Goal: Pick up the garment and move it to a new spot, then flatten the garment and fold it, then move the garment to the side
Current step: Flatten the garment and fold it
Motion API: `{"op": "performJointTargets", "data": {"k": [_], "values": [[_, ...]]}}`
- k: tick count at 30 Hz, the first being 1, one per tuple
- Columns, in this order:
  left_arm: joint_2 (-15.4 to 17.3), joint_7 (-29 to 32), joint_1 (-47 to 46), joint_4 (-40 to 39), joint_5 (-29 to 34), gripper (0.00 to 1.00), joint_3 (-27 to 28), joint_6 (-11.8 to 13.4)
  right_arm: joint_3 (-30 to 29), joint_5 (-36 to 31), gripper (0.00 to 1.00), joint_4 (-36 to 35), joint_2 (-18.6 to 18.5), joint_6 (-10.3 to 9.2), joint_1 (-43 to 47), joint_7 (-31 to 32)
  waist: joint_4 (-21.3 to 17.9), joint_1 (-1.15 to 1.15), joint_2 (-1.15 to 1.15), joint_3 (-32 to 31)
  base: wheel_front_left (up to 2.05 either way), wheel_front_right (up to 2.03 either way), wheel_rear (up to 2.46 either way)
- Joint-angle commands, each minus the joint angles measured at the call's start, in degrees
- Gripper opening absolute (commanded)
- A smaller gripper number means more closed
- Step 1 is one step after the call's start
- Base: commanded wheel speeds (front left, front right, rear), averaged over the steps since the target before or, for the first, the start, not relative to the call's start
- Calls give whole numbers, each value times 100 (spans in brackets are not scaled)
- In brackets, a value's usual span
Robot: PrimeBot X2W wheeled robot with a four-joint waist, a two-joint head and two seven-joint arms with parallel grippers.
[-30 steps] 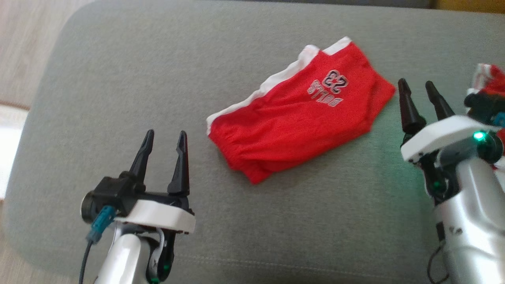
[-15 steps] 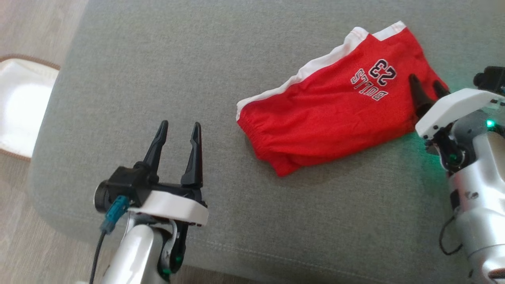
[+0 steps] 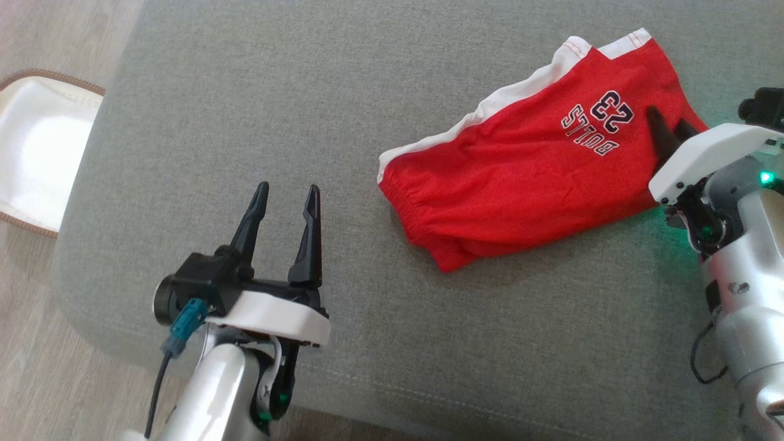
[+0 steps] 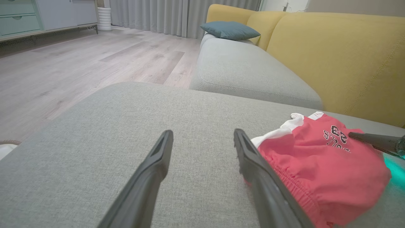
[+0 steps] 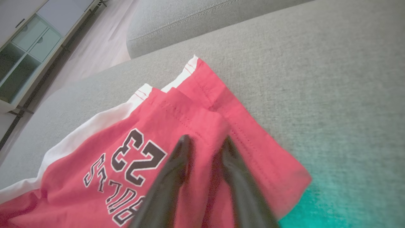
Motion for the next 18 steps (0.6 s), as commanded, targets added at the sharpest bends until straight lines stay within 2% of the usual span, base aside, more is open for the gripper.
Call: {"op": "performJointTargets", "data": {"k": [1, 18], "values": [[31, -34, -196, -165, -48, 100, 139, 39, 133, 43, 0, -167, -16, -5, -250, -99, -7, 0, 0, -4, 0, 0, 0], [31, -34, -159, -75, -44, 100, 195, 23, 402, 658, 0, -104, -136, -5, -214, -815, -299, 0, 0, -162, 0, 0, 0]]}}
